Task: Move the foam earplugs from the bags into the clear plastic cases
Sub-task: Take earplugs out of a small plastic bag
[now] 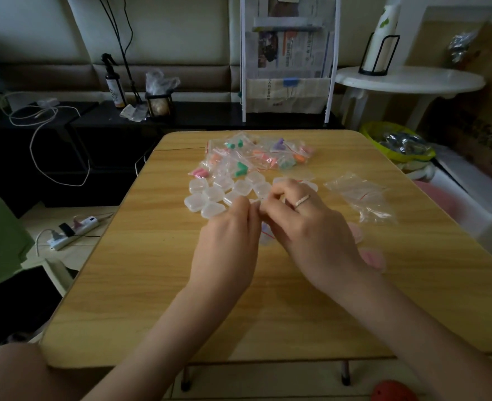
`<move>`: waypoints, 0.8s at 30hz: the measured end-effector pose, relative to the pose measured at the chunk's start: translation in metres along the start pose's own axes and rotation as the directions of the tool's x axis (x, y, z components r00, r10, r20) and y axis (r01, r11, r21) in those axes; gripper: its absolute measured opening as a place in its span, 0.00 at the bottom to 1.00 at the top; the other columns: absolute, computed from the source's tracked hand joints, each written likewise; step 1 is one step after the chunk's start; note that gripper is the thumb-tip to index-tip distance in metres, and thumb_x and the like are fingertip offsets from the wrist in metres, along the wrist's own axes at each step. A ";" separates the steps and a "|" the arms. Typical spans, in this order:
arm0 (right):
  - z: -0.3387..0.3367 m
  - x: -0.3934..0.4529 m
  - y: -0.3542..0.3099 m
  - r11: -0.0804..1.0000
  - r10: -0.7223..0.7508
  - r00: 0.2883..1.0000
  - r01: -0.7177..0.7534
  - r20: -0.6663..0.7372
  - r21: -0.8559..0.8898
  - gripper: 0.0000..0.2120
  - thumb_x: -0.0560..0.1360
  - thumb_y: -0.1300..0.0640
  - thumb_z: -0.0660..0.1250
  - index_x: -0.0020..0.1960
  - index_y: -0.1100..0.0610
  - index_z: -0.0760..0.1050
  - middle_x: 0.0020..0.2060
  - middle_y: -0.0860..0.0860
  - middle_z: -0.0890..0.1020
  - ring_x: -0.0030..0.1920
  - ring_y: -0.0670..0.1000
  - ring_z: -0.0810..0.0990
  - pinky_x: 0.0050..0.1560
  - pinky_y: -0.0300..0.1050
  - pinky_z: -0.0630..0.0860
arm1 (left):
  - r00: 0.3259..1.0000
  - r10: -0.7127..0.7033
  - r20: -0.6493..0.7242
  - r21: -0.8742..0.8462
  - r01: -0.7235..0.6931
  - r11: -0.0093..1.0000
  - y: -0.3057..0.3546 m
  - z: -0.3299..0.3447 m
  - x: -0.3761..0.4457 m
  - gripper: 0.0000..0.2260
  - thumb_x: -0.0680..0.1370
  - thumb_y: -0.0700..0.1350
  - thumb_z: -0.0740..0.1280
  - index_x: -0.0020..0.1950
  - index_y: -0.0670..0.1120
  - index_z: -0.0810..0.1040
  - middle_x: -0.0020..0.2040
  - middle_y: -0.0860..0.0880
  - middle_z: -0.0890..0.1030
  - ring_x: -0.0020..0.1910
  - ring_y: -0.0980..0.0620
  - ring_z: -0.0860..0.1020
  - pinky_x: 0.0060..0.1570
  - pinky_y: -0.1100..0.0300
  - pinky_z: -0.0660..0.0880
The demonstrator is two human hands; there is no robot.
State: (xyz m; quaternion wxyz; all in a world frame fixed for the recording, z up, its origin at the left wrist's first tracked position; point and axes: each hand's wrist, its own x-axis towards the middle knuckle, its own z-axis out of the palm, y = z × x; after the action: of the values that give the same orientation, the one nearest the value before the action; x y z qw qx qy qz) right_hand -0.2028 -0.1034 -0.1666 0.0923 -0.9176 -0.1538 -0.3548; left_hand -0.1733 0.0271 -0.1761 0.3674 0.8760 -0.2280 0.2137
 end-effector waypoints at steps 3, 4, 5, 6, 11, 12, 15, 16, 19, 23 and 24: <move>0.004 0.003 0.002 0.983 0.139 0.975 -0.157 0.175 0.094 0.08 0.73 0.67 0.67 0.46 0.56 0.78 0.55 0.52 0.74 0.46 0.52 0.75 0.28 0.48 0.73 | 0.999 0.039 -0.017 0.009 -0.039 0.999 0.001 0.000 -0.001 0.13 0.82 0.49 0.55 0.38 0.46 0.65 0.27 0.55 0.65 0.23 0.55 0.64 0.23 0.62 0.55; 0.005 0.004 0.003 0.962 0.161 0.958 -0.205 0.239 0.177 0.12 0.73 0.69 0.64 0.44 0.53 0.79 0.56 0.50 0.73 0.46 0.51 0.74 0.33 0.49 0.74 | 0.997 0.067 -0.028 0.016 -0.067 0.998 0.002 0.000 -0.001 0.13 0.82 0.49 0.55 0.38 0.46 0.65 0.27 0.55 0.65 0.23 0.54 0.64 0.23 0.62 0.55; 0.006 0.005 0.005 0.921 0.173 0.939 -0.261 0.297 0.290 0.17 0.73 0.70 0.61 0.40 0.49 0.77 0.56 0.49 0.73 0.46 0.50 0.75 0.38 0.48 0.73 | 0.995 0.098 -0.031 0.020 -0.097 0.995 0.004 0.000 -0.001 0.13 0.82 0.50 0.56 0.39 0.47 0.64 0.27 0.54 0.66 0.23 0.52 0.64 0.23 0.62 0.55; 0.006 0.006 0.005 0.868 0.186 0.918 -0.321 0.351 0.379 0.20 0.72 0.70 0.59 0.36 0.45 0.73 0.53 0.49 0.74 0.44 0.48 0.75 0.40 0.45 0.72 | 0.990 0.137 -0.026 0.019 -0.137 0.990 0.007 0.000 -0.002 0.13 0.81 0.50 0.55 0.39 0.48 0.63 0.28 0.53 0.66 0.24 0.51 0.63 0.23 0.61 0.55; 0.015 0.003 0.008 0.727 0.199 0.854 -0.458 0.481 0.512 0.10 0.73 0.61 0.56 0.42 0.53 0.75 0.43 0.49 0.74 0.42 0.50 0.75 0.41 0.42 0.70 | 0.968 0.249 0.015 0.016 -0.250 0.968 0.017 0.003 -0.011 0.09 0.80 0.49 0.55 0.41 0.49 0.62 0.31 0.54 0.66 0.26 0.53 0.62 0.25 0.60 0.57; 0.013 0.003 0.008 0.705 0.207 0.860 -0.461 0.466 0.539 0.11 0.73 0.59 0.57 0.47 0.51 0.77 0.46 0.47 0.75 0.43 0.46 0.75 0.42 0.41 0.70 | 0.981 0.192 0.039 -0.023 -0.191 0.981 0.018 0.002 -0.011 0.10 0.81 0.50 0.55 0.41 0.48 0.64 0.30 0.54 0.67 0.26 0.53 0.63 0.26 0.59 0.58; 0.006 0.007 0.012 0.555 0.276 0.856 -0.513 0.437 0.655 0.22 0.76 0.58 0.68 0.62 0.37 0.68 0.49 0.34 0.78 0.46 0.32 0.75 0.44 0.28 0.69 | 0.993 -0.102 0.065 -0.268 0.116 0.956 0.019 -0.008 -0.001 0.13 0.81 0.51 0.56 0.38 0.50 0.67 0.29 0.53 0.71 0.26 0.55 0.68 0.25 0.62 0.63; 0.004 0.008 0.015 0.514 0.299 0.849 -0.529 0.436 0.676 0.25 0.74 0.58 0.70 0.62 0.36 0.66 0.46 0.33 0.78 0.43 0.29 0.76 0.44 0.26 0.70 | 0.983 -0.182 0.037 -0.319 0.184 0.930 0.018 -0.013 0.003 0.12 0.81 0.50 0.56 0.39 0.50 0.67 0.30 0.52 0.73 0.27 0.56 0.70 0.25 0.63 0.66; 0.001 0.008 0.023 0.418 0.342 0.830 -0.554 0.440 0.720 0.25 0.73 0.62 0.71 0.65 0.44 0.71 0.57 0.40 0.79 0.44 0.33 0.78 0.45 0.29 0.74 | 0.935 -0.353 0.037 -0.383 0.340 0.859 0.000 -0.023 0.017 0.06 0.81 0.48 0.59 0.49 0.48 0.72 0.40 0.49 0.79 0.35 0.55 0.77 0.33 0.61 0.74; -0.005 0.008 0.024 0.356 0.286 0.832 -0.553 0.476 0.753 0.27 0.77 0.69 0.63 0.64 0.40 0.72 0.57 0.35 0.77 0.50 0.40 0.81 0.45 0.36 0.78 | 0.824 -0.444 0.351 -0.581 0.564 0.588 -0.019 -0.023 0.025 0.06 0.79 0.43 0.64 0.53 0.44 0.78 0.47 0.47 0.82 0.47 0.50 0.82 0.43 0.59 0.78; -0.006 0.008 0.024 0.368 0.276 0.832 -0.555 0.482 0.746 0.29 0.77 0.71 0.60 0.62 0.37 0.73 0.56 0.33 0.76 0.50 0.41 0.81 0.46 0.37 0.78 | 0.808 -0.442 0.390 -0.617 0.585 0.526 -0.019 -0.024 0.025 0.05 0.78 0.41 0.65 0.51 0.42 0.79 0.45 0.46 0.83 0.46 0.50 0.83 0.45 0.58 0.79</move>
State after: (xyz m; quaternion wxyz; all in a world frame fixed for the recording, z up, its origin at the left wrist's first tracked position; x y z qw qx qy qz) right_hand -0.1927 -0.1255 -0.1576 0.6042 -0.7902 -0.0823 -0.0610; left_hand -0.1477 0.0505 -0.1574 0.6998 0.7062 -0.0557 -0.0923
